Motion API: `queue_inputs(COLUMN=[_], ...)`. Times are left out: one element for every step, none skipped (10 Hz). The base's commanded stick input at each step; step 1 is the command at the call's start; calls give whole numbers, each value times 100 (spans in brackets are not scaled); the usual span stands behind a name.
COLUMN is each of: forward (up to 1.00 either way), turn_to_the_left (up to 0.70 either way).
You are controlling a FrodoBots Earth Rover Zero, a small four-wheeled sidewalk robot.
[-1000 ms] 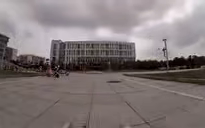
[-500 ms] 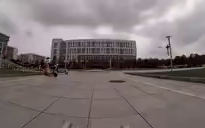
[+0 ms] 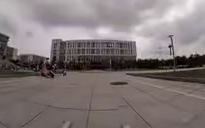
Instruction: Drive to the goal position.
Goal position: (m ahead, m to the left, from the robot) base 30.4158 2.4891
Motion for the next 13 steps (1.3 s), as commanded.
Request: queue_inputs(forward=[100,100,100,100,100,100,100,100,100,100,100,100,100], turn_to_the_left=[0,0,0,0,0,0,0,0,0,0,0,-5,-4])
